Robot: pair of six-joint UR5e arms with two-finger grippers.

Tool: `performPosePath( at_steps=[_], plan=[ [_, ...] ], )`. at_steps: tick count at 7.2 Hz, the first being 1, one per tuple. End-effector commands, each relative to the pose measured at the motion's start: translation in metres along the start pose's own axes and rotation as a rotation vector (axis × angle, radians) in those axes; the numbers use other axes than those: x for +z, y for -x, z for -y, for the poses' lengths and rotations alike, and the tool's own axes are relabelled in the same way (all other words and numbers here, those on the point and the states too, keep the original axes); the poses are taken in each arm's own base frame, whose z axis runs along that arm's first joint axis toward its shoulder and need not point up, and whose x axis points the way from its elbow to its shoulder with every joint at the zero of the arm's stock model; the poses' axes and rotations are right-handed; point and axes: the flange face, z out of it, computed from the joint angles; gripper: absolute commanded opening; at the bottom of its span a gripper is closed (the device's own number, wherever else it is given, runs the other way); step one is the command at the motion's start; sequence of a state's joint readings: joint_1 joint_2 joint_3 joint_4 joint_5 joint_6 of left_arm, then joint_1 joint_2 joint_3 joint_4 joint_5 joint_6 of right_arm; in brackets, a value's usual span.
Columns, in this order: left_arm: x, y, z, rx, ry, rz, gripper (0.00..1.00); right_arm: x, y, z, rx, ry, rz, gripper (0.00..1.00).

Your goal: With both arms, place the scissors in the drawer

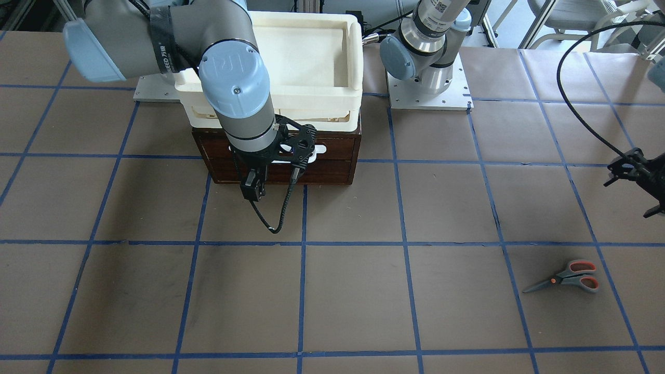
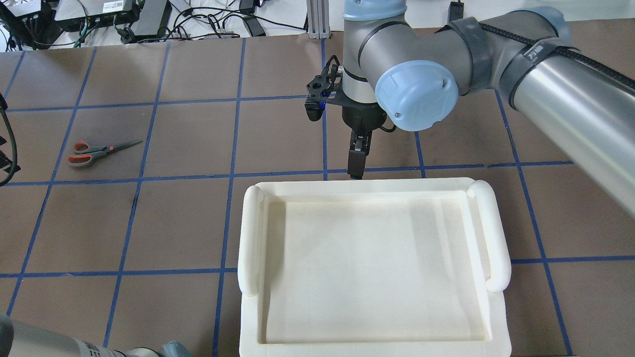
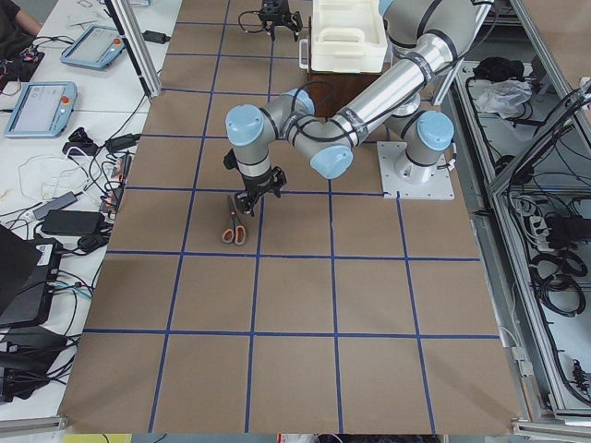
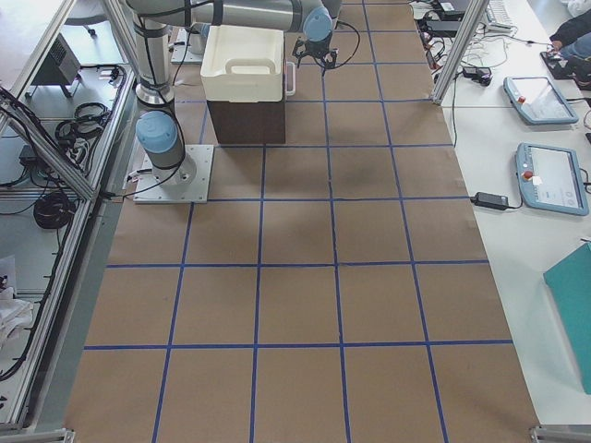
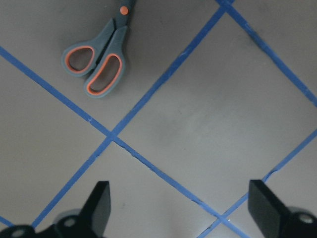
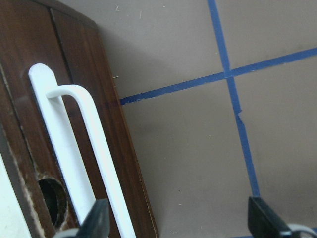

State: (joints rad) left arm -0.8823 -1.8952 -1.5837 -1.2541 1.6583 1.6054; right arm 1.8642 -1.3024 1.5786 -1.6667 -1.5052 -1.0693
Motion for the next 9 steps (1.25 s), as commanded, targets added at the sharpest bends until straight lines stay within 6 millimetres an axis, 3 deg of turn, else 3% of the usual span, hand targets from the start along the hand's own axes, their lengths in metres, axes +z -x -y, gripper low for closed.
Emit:
performPosePath(
  at_steps=[1, 2, 3, 4, 6, 8, 9],
  plan=[
    [0.05, 0.031, -0.004, 0.293, -0.009, 0.025, 0.96, 0.02, 0.004, 0.003, -0.093, 0.009, 0.033, 1.0],
    [0.065, 0.041, 0.004, 0.469, -0.074, 0.066, 0.96, 0.02, 0.002, 0.005, -0.12, 0.001, 0.027, 1.0],
    [0.09, 0.046, 0.011, 0.521, -0.121, 0.045, 0.96, 0.031, -0.003, 0.006, -0.166, 0.011, 0.048, 1.0],
    [0.1, 0.05, 0.015, 0.53, -0.125, 0.033, 0.96, 0.036, -0.003, 0.006, -0.172, 0.021, 0.071, 1.0],
    [0.094, 0.069, 0.023, 0.534, -0.116, 0.061, 0.96, 0.039, -0.007, 0.005, -0.17, 0.033, 0.1, 0.98],
    [0.087, 0.059, 0.088, 0.484, -0.1, 0.062, 0.97, 0.042, -0.01, 0.004, -0.174, 0.042, 0.124, 0.98],
    [0.094, 0.058, 0.096, 0.484, -0.111, 0.053, 0.97, 0.047, -0.013, 0.005, -0.195, 0.047, 0.132, 0.98]
  ],
)
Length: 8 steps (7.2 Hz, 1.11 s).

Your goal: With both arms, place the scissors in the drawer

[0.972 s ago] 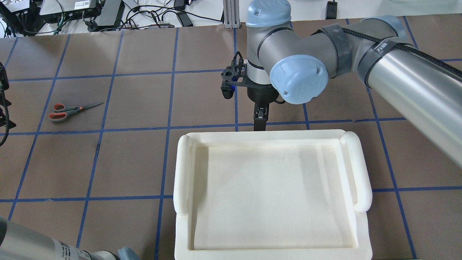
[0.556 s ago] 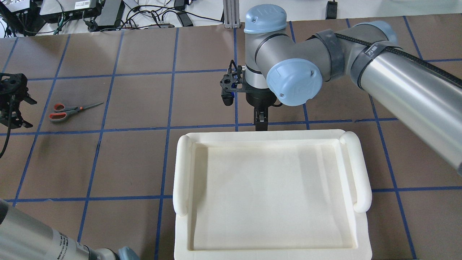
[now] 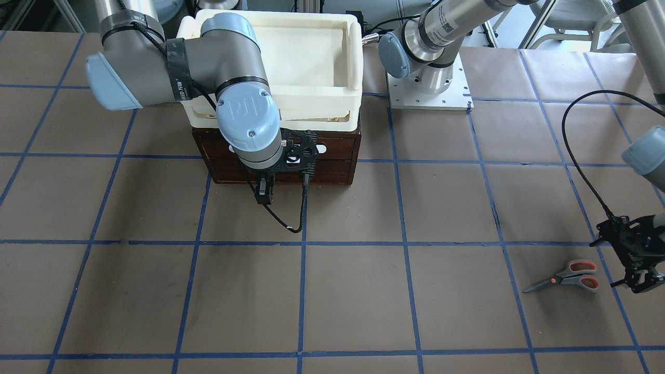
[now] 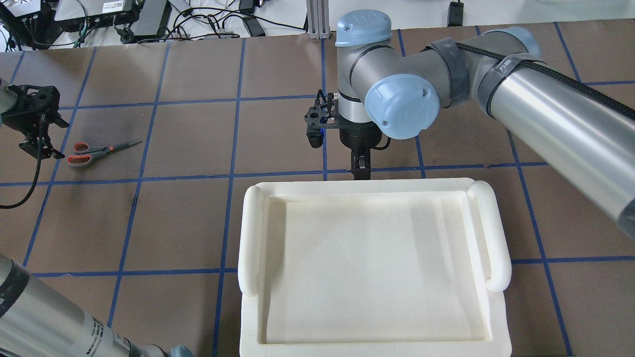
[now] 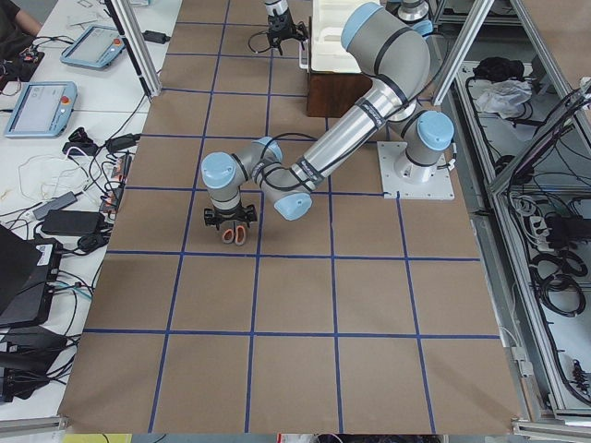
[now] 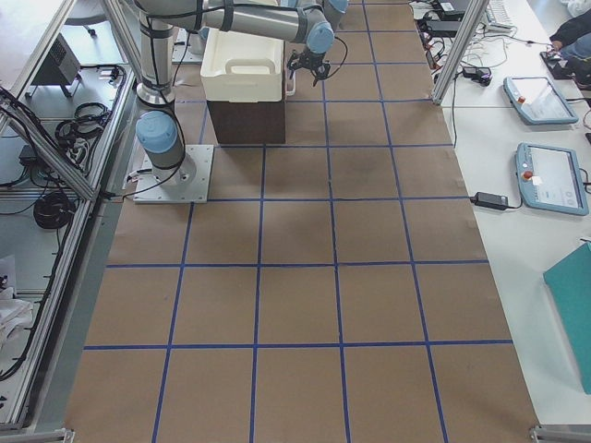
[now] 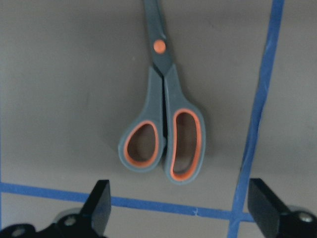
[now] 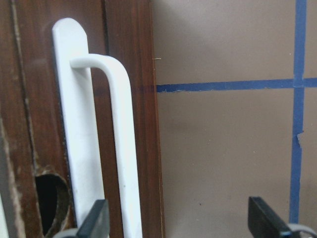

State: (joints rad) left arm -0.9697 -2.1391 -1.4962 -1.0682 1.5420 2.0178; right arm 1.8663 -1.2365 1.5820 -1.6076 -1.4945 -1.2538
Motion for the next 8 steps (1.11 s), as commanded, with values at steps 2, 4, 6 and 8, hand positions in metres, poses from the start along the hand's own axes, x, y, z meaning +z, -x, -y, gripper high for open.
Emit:
performPosePath(
  at_steps=[2, 4, 6, 8],
  plan=[
    [0.022, 0.011, 0.011, -0.189, 0.047, 0.004, 0.97, 0.01, -0.008, 0.0, -0.041, 0.014, 0.016, 0.98],
    [0.031, 0.01, 0.015, -0.183, 0.039, -0.007, 0.97, 0.01, -0.012, -0.002, -0.046, 0.014, 0.005, 0.99],
    [0.046, 0.008, 0.018, -0.146, 0.026, -0.039, 0.94, -0.001, -0.03, 0.004, -0.045, 0.005, -0.023, 0.99],
    [0.062, 0.007, 0.018, -0.101, 0.016, -0.054, 0.94, -0.014, -0.046, 0.01, -0.047, -0.001, -0.053, 1.0]
  ],
)
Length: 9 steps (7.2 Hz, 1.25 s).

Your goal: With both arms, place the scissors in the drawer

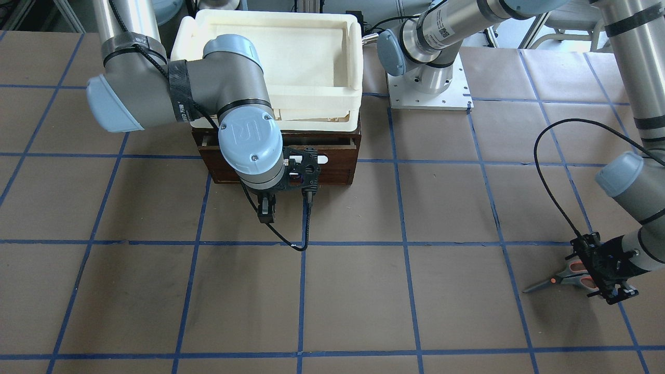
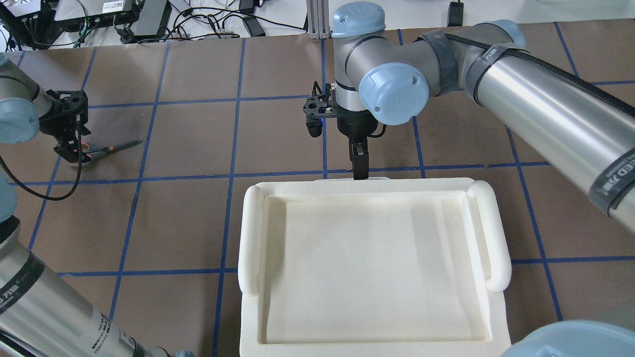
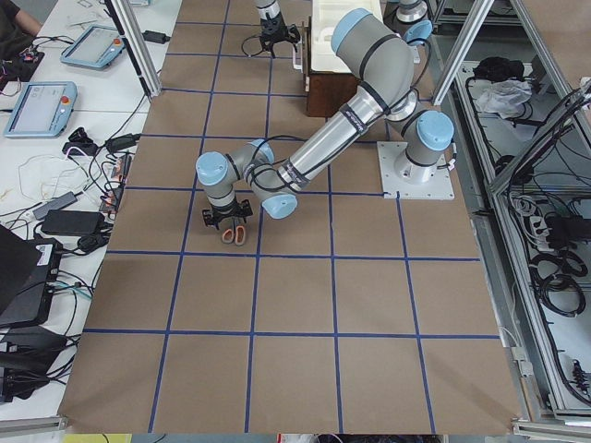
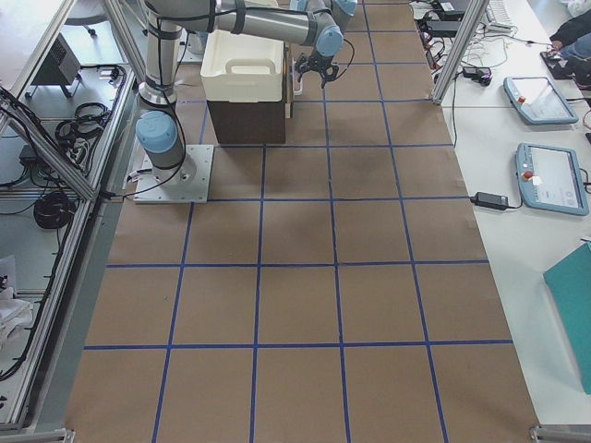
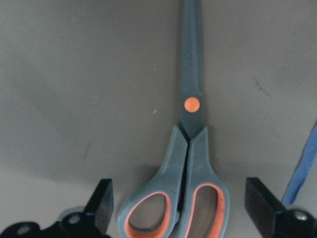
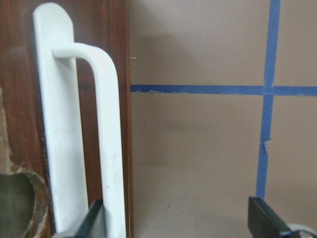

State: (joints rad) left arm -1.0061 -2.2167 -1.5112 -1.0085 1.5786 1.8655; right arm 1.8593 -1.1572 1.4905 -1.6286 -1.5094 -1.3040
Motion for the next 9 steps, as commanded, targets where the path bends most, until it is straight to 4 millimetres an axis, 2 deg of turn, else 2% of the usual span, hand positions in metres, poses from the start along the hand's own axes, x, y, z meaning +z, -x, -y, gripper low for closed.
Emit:
performPosePath(
  at_steps=[1, 2, 3, 5, 6, 7, 8, 9],
  plan=[
    [0.005, -0.001, 0.006, 0.011, -0.002, -0.008, 0.9, -0.015, -0.011, 0.0, 0.0, 0.008, -0.036, 1.0],
    [0.009, -0.001, 0.007, 0.014, -0.012, -0.014, 0.86, -0.021, -0.017, -0.009, 0.0, 0.006, -0.046, 1.0],
    [0.009, -0.001, 0.007, 0.012, -0.011, -0.012, 0.66, -0.025, -0.023, -0.02, -0.01, 0.0, -0.056, 1.0],
    [0.01, -0.001, 0.007, 0.012, -0.013, -0.013, 0.55, -0.029, -0.031, -0.029, -0.025, -0.007, -0.084, 1.0],
    [0.009, 0.0, 0.008, 0.014, -0.026, -0.009, 0.48, -0.027, -0.028, -0.029, -0.024, -0.003, -0.057, 0.99],
    [0.009, 0.0, 0.009, 0.012, -0.031, -0.007, 0.45, -0.016, -0.022, -0.029, -0.019, 0.0, 0.002, 0.99],
    [0.009, 0.0, 0.009, 0.012, -0.031, -0.007, 0.42, -0.015, -0.022, -0.029, -0.021, -0.001, 0.009, 0.99],
    [0.009, 0.0, 0.009, 0.012, -0.032, -0.005, 0.14, -0.013, -0.021, -0.029, -0.02, 0.0, 0.013, 0.99]
  ],
)
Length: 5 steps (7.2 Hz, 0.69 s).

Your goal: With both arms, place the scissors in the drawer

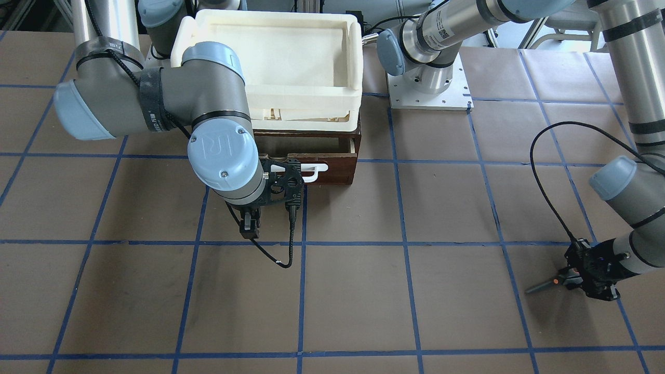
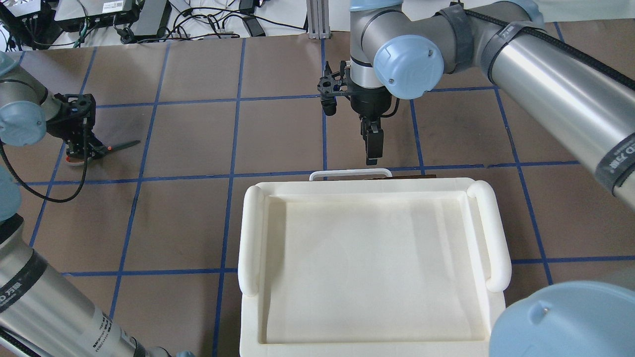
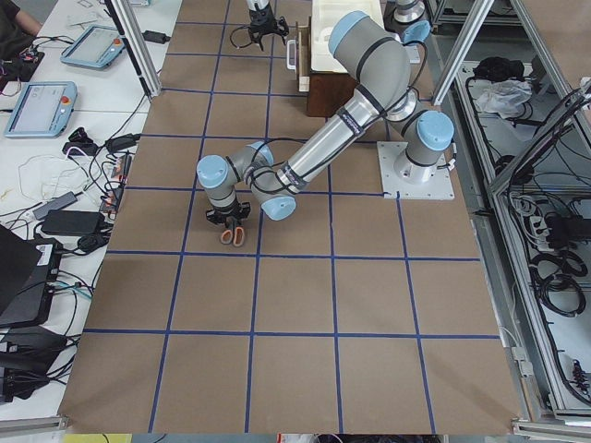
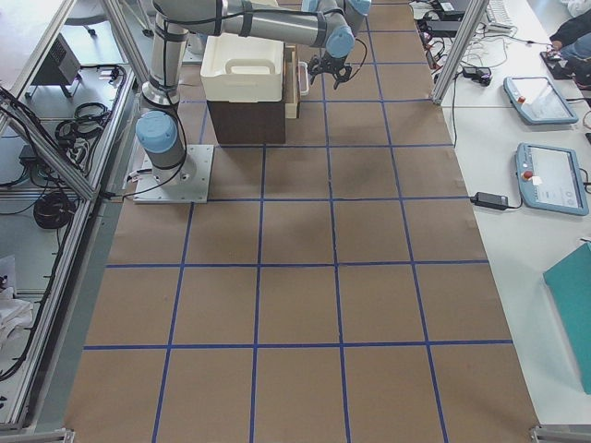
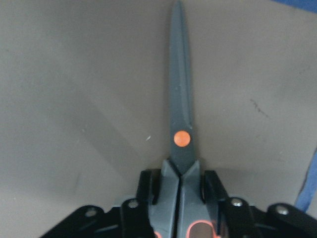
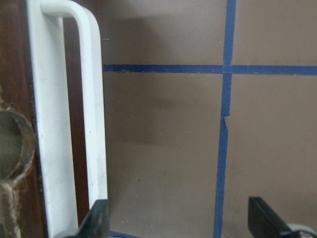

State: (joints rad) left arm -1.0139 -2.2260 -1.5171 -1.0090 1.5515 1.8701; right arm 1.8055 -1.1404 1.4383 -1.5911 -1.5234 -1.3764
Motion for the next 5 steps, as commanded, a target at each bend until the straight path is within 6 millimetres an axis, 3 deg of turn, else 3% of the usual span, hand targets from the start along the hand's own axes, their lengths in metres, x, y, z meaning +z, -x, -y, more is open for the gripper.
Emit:
performPosePath(
  at_steps=[1, 5],
  plan=[
    [0.0, 0.0, 0.0, 0.001, 0.0, 0.001, 0.02, 0.007, 0.002, 0.0, -0.002, 0.001, 0.02, 0.99],
    [-0.017, -0.002, 0.0, 0.013, 0.007, 0.02, 0.0, 0.02, 0.002, -0.001, -0.029, 0.002, 0.031, 1.0]
  ],
)
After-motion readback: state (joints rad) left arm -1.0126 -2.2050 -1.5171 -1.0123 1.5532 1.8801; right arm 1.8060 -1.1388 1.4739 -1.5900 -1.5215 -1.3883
